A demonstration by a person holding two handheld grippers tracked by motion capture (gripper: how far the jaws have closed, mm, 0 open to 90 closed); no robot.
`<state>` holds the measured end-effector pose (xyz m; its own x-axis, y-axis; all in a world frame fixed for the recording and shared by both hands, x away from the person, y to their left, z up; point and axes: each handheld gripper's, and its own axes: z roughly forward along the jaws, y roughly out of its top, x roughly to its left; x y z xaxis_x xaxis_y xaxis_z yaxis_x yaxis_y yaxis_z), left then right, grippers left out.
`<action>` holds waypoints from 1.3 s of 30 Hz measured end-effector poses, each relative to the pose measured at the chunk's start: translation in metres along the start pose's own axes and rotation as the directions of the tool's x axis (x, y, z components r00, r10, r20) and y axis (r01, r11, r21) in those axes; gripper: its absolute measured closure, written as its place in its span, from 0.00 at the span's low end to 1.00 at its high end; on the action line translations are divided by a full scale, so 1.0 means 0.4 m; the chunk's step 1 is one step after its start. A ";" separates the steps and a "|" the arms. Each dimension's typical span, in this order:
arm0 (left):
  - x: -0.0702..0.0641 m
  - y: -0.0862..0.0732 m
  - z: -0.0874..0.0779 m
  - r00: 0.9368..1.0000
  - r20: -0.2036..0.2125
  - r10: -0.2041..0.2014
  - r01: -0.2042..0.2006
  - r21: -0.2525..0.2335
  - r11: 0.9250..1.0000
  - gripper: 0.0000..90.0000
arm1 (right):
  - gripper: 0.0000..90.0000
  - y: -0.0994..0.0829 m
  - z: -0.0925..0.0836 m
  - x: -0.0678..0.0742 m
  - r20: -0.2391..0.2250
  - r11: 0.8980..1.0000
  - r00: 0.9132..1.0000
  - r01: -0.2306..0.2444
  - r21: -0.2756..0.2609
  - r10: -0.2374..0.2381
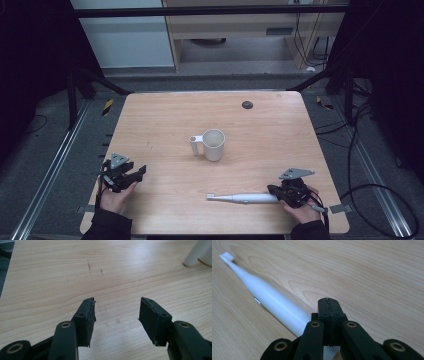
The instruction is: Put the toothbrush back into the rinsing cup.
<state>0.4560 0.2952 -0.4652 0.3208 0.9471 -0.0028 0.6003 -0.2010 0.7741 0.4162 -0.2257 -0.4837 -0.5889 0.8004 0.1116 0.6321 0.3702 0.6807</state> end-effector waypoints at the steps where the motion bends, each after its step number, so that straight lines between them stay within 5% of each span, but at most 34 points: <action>1: 0.000 0.000 0.000 1.000 0.000 0.000 0.000 0.000 1.000 0.50 | 1.00 -0.003 -0.002 0.001 0.001 1.000 1.000 -0.006 0.002 0.006; 17: -0.001 -0.001 -0.001 1.000 -0.002 -0.004 0.004 -0.004 1.000 0.50 | 1.00 -0.023 -0.011 0.024 -0.020 1.000 1.000 0.003 0.018 -0.003; 28: -0.001 0.000 -0.002 1.000 -0.006 0.001 -0.001 -0.005 1.000 0.51 | 1.00 0.006 -0.021 0.045 -0.055 0.998 0.998 0.027 -0.057 -0.030; 32: -0.002 0.001 -0.003 1.000 -0.005 0.004 -0.004 -0.004 1.000 0.54 | 1.00 0.042 -0.012 0.078 -0.100 0.993 0.992 0.063 -0.104 -0.074; 39: -0.004 0.003 -0.005 1.000 -0.009 0.010 -0.010 0.004 1.000 0.60 | 1.00 0.073 0.026 0.134 -0.183 0.990 0.975 0.108 -0.094 -0.124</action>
<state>0.4548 0.2941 -0.4630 0.3200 0.9474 0.0105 0.6001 -0.2112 0.7715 0.4084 -0.1670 -0.4652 -0.7446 0.6488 0.1570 0.5148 0.4084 0.7538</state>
